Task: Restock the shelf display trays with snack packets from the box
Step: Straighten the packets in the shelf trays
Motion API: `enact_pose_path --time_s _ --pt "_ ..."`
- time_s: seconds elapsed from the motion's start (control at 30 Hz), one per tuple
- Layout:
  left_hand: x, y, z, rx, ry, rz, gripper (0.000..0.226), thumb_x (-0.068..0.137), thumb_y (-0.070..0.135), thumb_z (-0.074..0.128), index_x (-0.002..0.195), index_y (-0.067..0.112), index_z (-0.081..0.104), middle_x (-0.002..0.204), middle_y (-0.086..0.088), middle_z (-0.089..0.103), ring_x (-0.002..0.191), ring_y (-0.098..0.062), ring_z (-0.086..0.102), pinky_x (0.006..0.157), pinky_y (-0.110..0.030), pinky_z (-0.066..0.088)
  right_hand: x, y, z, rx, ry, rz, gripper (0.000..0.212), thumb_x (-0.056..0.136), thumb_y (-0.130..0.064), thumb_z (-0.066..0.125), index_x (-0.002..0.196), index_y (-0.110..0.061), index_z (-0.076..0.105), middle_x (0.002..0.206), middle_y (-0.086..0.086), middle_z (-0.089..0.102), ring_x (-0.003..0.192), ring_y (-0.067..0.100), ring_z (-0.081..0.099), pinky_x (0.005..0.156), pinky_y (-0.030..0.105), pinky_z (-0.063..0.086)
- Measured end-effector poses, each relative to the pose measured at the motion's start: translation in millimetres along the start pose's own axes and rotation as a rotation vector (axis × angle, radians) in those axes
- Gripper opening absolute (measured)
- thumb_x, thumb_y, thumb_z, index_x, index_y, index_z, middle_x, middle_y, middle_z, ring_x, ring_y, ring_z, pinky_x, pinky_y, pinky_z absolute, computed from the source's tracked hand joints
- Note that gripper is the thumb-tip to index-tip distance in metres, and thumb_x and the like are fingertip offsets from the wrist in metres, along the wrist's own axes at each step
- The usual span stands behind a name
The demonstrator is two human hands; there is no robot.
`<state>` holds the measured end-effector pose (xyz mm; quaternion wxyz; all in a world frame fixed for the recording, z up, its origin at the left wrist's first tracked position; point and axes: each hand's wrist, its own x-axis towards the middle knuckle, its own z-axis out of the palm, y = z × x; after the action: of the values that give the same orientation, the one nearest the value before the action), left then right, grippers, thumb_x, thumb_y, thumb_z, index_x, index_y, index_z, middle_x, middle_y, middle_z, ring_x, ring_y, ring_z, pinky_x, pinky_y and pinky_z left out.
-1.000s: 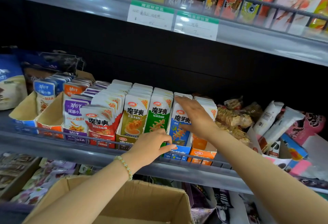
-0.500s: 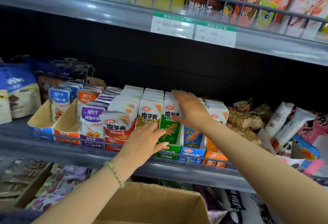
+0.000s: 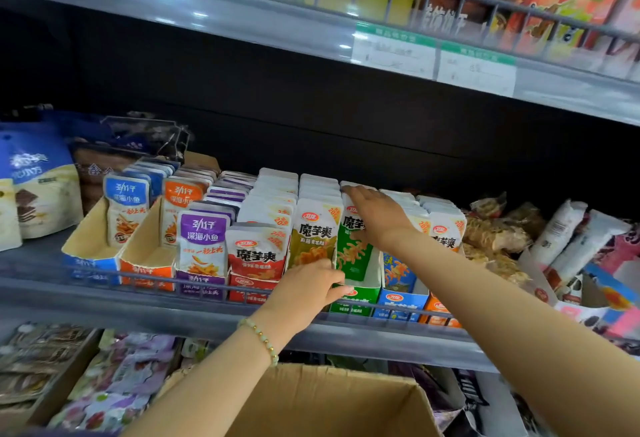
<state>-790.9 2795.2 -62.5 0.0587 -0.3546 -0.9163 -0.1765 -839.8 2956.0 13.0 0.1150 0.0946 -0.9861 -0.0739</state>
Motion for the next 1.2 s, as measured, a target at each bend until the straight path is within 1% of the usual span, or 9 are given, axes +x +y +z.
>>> enact_pose_path --time_s 0.1,0.17,0.33,0.43,0.57,0.7,0.87,1.07,1.2 --pt "-2.6 1.2 -3.4 -0.020 0.020 0.014 0.039 0.098 0.045 0.040 0.115 0.016 0.060 0.101 0.003 0.053 0.084 -0.011 0.049 0.072 -0.024 0.038 -2.2 5.9 -7.1 0.079 -0.055 -0.032 0.097 0.081 -0.021 0.075 0.153 -0.022 0.011 0.158 0.002 0.023 0.142 0.024 0.027 0.114 0.030 0.022" --pt "-9.0 1.5 -5.6 -0.020 0.071 0.036 0.041 0.097 0.047 0.040 0.127 0.021 0.052 0.114 0.004 0.056 0.098 -0.010 0.051 0.079 -0.023 0.040 -4.9 10.2 -11.1 0.106 -0.058 -0.038 0.093 0.084 -0.023 0.072 0.154 -0.022 0.010 0.159 0.002 0.020 0.143 0.023 0.025 0.115 0.029 0.020" --pt "-31.0 -3.7 -13.9 0.082 0.207 0.078 0.048 0.097 0.047 0.037 0.139 0.024 0.041 0.131 0.006 0.050 0.121 -0.011 0.045 0.097 -0.025 0.039 -15.0 4.6 -24.2 0.377 0.107 -0.030 0.061 0.100 -0.026 0.049 0.152 -0.017 0.020 0.158 0.003 0.025 0.144 0.020 0.025 0.113 0.022 0.018" --pt "-41.7 -9.4 -18.7 0.085 0.242 0.063 0.045 0.098 0.045 0.037 0.136 0.024 0.046 0.130 0.008 0.052 0.117 -0.008 0.050 0.090 -0.022 0.044 -24.1 -16.9 -28.9 0.503 0.125 -0.049 0.060 0.100 -0.033 0.047 0.152 -0.020 0.022 0.157 0.001 0.027 0.142 0.016 0.027 0.108 0.019 0.020" --pt "-47.5 -17.8 -19.4 0.133 0.211 -0.003 0.044 0.098 0.047 0.037 0.134 0.025 0.050 0.127 0.010 0.056 0.104 -0.007 0.061 0.077 -0.020 0.049 -22.9 -43.1 -19.4 0.343 0.073 -0.098 0.079 0.090 -0.036 0.064 0.153 -0.020 0.019 0.157 0.001 0.027 0.142 0.019 0.028 0.113 0.028 0.023" --pt "-44.3 -25.4 -19.9 0.131 0.197 -0.033 0.035 0.098 0.043 0.043 0.122 0.026 0.062 0.115 0.010 0.064 0.100 -0.009 0.063 0.082 -0.025 0.051 -18.4 -59.7 -5.3 0.249 0.133 -0.071 0.090 0.080 -0.029 0.074 0.152 -0.015 0.021 0.148 0.006 0.030 0.135 0.023 0.030 0.112 0.032 0.028" --pt "-41.1 -27.6 -24.0 0.100 0.206 -0.022 0.030 0.098 0.041 0.044 0.109 0.026 0.068 0.103 0.009 0.069 0.094 -0.007 0.063 0.083 -0.025 0.051 -22.1 -66.4 6.3 0.191 0.242 -0.100 0.079 0.077 -0.016 0.075 0.144 -0.015 0.034 0.135 0.006 0.037 0.123 0.024 0.039 0.100 0.033 0.038" --pt "-40.4 -30.3 -23.1 0.071 0.209 -0.013 0.030 0.098 0.040 0.045 0.108 0.024 0.069 0.100 0.008 0.069 0.092 -0.007 0.063 0.083 -0.026 0.051 -4.9 -57.3 2.4 0.214 0.154 -0.116 0.082 0.078 -0.019 0.075 0.146 -0.019 0.029 0.143 0.002 0.039 0.132 0.023 0.032 0.107 0.030 0.025" --pt "-45.8 -30.8 -24.8 0.011 0.165 -0.009 0.035 0.097 0.042 0.046 0.126 0.028 0.058 0.120 0.012 0.062 0.103 -0.007 0.060 0.089 -0.026 0.048 -1.0 -46.4 -2.2 0.199 0.070 -0.154 0.094 0.081 -0.029 0.074 0.152 -0.024 0.013 0.155 -0.001 0.023 0.142 0.020 0.016 0.117 0.032 0.011"
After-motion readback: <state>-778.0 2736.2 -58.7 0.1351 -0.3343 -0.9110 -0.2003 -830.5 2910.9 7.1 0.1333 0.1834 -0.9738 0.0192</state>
